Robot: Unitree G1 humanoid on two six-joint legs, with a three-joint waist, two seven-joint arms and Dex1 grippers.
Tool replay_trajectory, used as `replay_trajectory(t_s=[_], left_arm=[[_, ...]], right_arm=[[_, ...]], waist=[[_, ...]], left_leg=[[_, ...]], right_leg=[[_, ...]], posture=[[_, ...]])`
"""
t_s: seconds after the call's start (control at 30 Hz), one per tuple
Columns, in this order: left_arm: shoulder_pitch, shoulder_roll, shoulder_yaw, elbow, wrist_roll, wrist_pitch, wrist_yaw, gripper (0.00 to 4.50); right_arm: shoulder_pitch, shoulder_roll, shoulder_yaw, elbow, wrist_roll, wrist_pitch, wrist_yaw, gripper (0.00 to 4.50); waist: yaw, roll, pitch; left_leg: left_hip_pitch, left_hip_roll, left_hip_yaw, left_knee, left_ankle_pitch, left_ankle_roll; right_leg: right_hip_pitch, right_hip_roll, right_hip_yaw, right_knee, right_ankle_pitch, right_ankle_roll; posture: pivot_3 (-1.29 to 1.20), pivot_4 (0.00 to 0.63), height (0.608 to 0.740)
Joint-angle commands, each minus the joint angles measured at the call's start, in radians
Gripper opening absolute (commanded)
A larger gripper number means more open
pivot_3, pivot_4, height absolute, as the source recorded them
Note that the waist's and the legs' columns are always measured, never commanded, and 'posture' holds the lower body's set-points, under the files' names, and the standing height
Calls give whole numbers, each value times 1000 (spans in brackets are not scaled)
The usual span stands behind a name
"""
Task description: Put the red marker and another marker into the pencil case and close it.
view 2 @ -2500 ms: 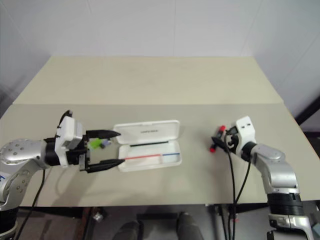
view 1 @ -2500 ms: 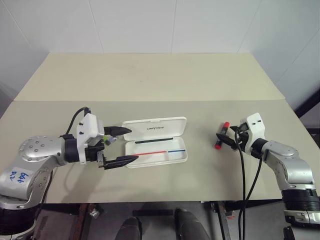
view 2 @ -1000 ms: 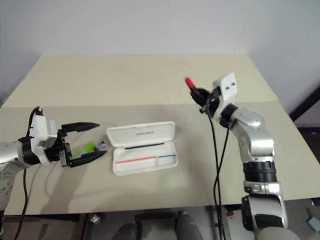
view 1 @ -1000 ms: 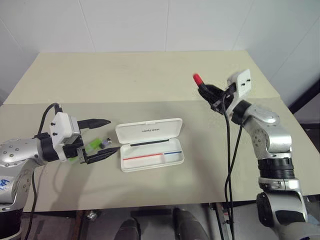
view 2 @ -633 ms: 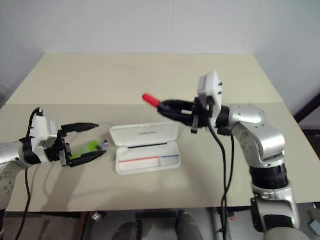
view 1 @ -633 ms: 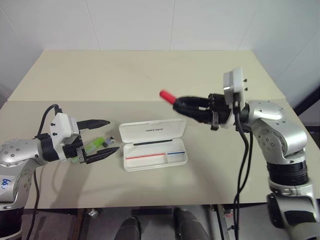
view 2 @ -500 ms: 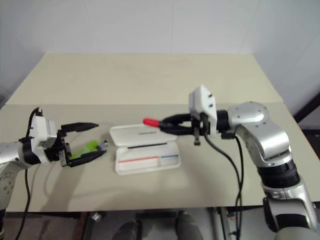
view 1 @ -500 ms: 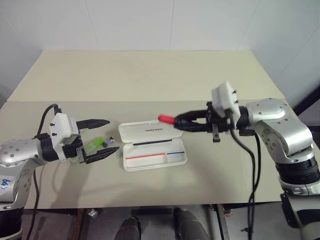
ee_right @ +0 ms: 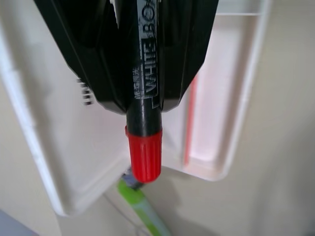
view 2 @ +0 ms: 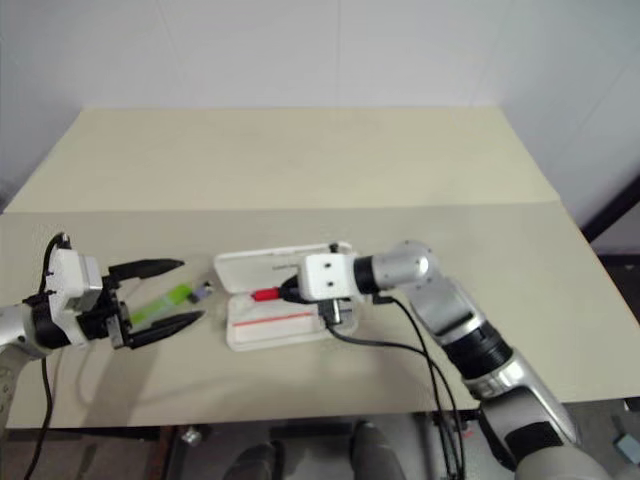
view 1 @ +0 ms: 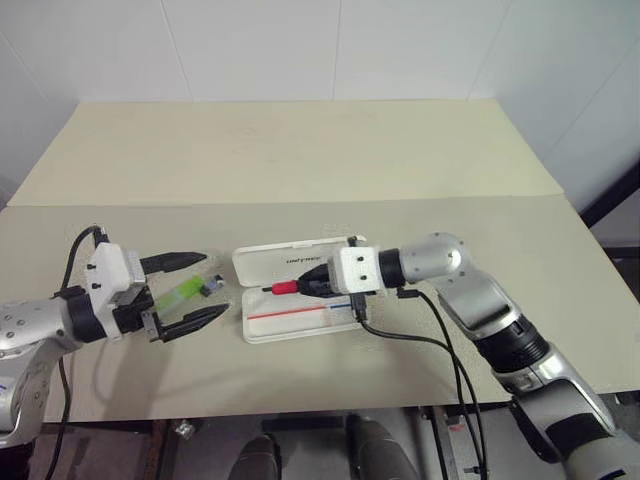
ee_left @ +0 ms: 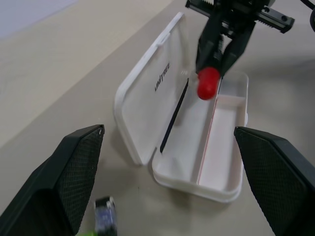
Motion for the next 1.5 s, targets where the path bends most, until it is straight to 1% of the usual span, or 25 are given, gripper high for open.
replay_trajectory(t_s=[0.03, 0.37, 0.53, 0.6, 0.63, 0.83, 0.87, 1.07, 1.3, 1.4, 1.5], left_arm=[[45, 21, 68, -39, -13, 1, -5, 4500], [70, 12, 81, -75, -21, 8, 19, 4500], [72, 10, 78, -85, -20, 10, 31, 4500], [71, 10, 79, -85, -19, 7, 35, 4500], [71, 10, 79, -85, -18, 6, 36, 4500], [67, 9, 69, -85, -19, 2, 40, 4500], [65, 9, 66, -86, -20, 3, 41, 4500], [57, 7, 55, -82, -19, 0, 45, 4500], [38, 5, 41, -69, 2, 1, 73, 4500], [27, 2, 26, -49, 67, 20, 160, 4500], [11, -32, 26, -44, 99, 38, 251, 4500]], right_arm=[[-9, 34, 9, -11, -26, -23, -26, 1341], [-8, 79, 26, 21, -55, -57, -21, 1341], [-6, 109, 28, 46, -81, -63, -55, 1341], [-5, 111, 27, 54, -89, -71, -58, 2084], [-4, 109, 26, 58, -92, -75, -56, 2306], [-5, 102, 17, 58, -82, -75, -35, 4350], [-3, 98, 14, 52, -73, -68, -23, 4453], [26, 59, -27, -50, 75, 52, 85, 4453], [26, 8, -129, -125, 266, 179, 163, 4453], [30, -27, -199, -137, 359, 229, 196, 4453], [39, -61, -255, -124, 425, 269, 216, 4453]], waist=[[0, 0, 0], [0, 0, 0], [-3, 0, 0], [-2, 0, 0], [-2, 0, 0], [-2, 0, 0], [-2, 0, 0], [-2, 0, 0], [-1, 0, 0], [0, 0, 0], [0, 0, 0]], left_leg=[[0, 0, 0, 0, 0, 0], [1, 0, 0, 0, 0, 0], [1, 0, 0, 0, 0, 0], [1, 0, 0, 0, 0, 0], [1, 0, 0, 0, 0, 0], [1, 0, 0, 0, 0, -1], [1, 0, 0, 0, 0, -1], [1, 0, 0, 0, 0, -1], [2, 0, -1, 2, 0, -1], [2, 0, -1, 3, 0, -1], [2, 0, -1, 4, 0, -1]], right_leg=[[0, 0, 0, 0, 0, 0], [0, 0, 0, 2, -1, -1], [0, 1, 0, 4, -1, -2], [-1, 1, 0, 6, -2, -3], [-1, 1, 0, 6, -2, -3], [-1, 1, 0, 7, -2, -3], [-1, 1, 0, 7, -2, -4], [-2, 1, 0, 8, -2, -4], [-2, 1, 0, 9, -2, -4], [-2, 1, 0, 10, -2, -4], [-1, 1, 0, 11, -2, -4]], posture=[[0, 150, 740], [0, 150, 740], [0, 150, 740], [0, 150, 740], [0, 150, 740], [0, 150, 740], [0, 150, 740], [0, 150, 740], [0, 150, 740], [0, 150, 740], [0, 150, 740]])
